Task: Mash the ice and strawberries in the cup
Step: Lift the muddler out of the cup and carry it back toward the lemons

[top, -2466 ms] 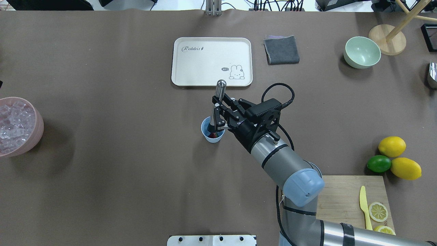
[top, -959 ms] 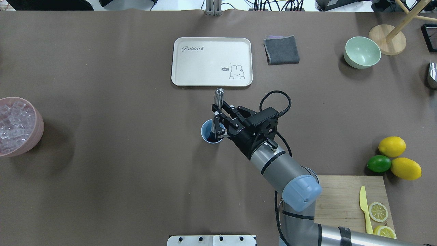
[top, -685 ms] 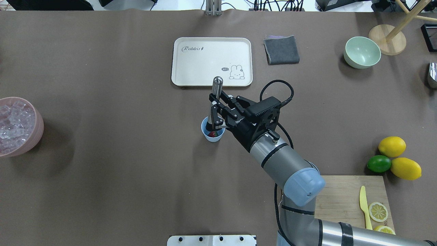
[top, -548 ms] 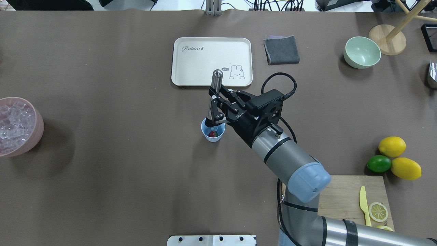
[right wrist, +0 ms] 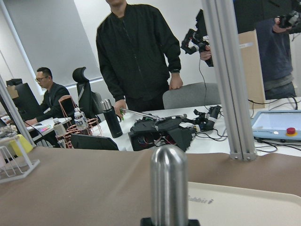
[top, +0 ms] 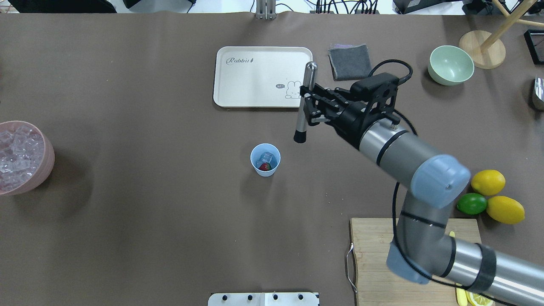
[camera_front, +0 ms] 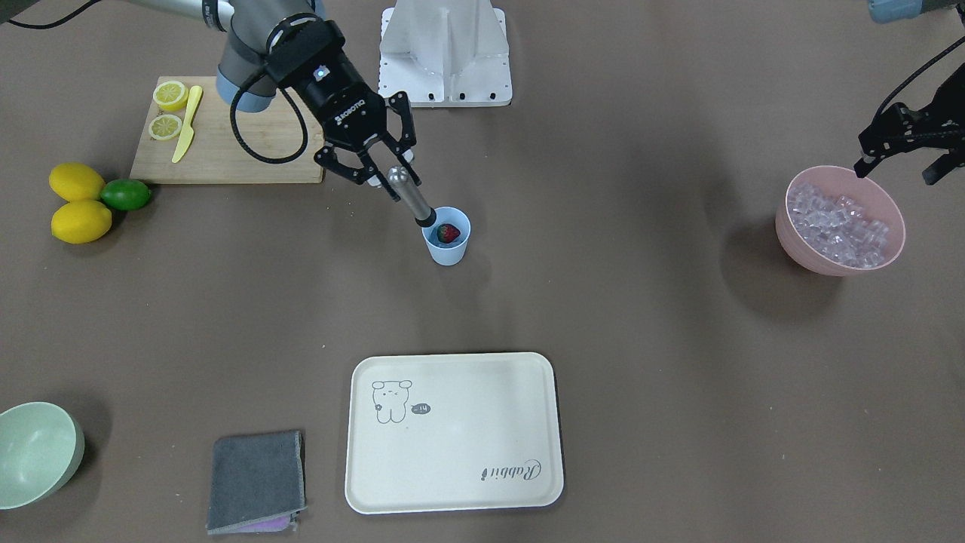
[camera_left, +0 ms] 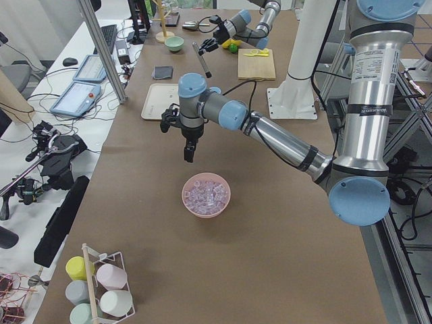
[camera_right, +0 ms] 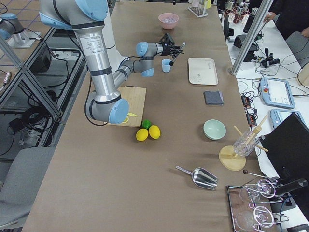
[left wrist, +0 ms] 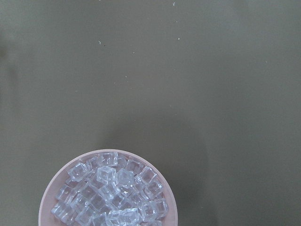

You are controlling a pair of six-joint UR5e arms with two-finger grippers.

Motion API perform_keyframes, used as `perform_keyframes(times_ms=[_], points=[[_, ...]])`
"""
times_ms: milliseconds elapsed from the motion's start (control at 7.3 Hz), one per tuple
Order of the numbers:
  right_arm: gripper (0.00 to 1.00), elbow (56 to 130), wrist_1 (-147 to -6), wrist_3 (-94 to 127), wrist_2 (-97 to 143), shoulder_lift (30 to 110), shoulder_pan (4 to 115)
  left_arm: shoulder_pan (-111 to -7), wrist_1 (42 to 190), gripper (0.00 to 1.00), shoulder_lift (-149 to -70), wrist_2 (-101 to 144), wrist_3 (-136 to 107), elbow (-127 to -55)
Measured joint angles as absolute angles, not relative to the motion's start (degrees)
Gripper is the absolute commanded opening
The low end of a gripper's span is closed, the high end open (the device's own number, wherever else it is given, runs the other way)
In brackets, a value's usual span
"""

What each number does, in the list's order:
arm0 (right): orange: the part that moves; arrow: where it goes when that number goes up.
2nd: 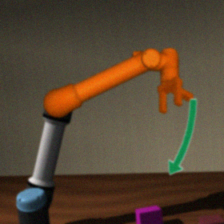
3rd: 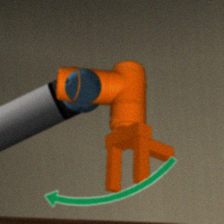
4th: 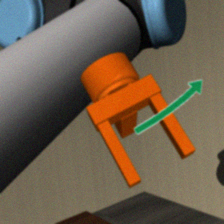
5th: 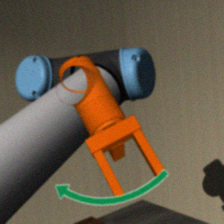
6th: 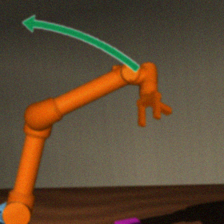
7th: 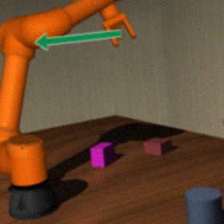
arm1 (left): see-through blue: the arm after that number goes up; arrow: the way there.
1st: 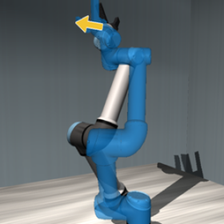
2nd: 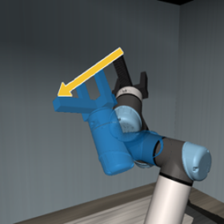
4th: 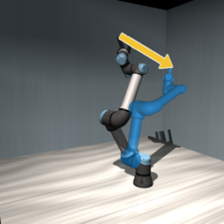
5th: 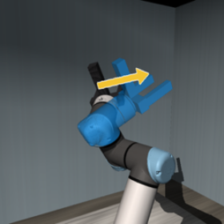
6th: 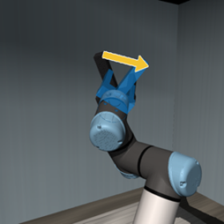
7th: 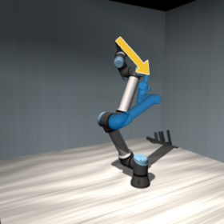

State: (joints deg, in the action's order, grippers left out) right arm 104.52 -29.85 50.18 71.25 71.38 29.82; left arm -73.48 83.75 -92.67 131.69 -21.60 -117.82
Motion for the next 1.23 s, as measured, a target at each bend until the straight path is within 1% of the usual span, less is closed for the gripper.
perform_keyframes(times_ms=[274,548,822,959,1096,1233], points=[[0.0,106.1,-41.4,52.9,94.7,74.7,43.9,-73.5,83.8,0.98,-92.6,131.5,-23.0,-118.7],[0.0,105.9,-56.6,51.9,112.5,75.1,53.9,-73.6,83.8,0.98,-92.6,131.5,-24.6,-119.8],[0.0,105.6,-74.8,47.1,118.1,74.9,56.4,-73.7,83.9,0.98,-92.7,130.4,-25.0,-120.1],[0.0,104.9,-80.6,43.9,119.0,74.9,56.7,-73.7,83.9,0.98,-92.9,129.7,-25.0,-120.0],[0.0,102.4,-83.8,41.0,119.5,74.6,56.9,-73.6,83.9,0.98,-93.0,129.4,-25.0,-120.0],[0.0,97.9,-85.0,38.9,120.3,73.4,57.0,-73.6,84.0,0.98,-93.0,129.3,-25.0,-120.0]])
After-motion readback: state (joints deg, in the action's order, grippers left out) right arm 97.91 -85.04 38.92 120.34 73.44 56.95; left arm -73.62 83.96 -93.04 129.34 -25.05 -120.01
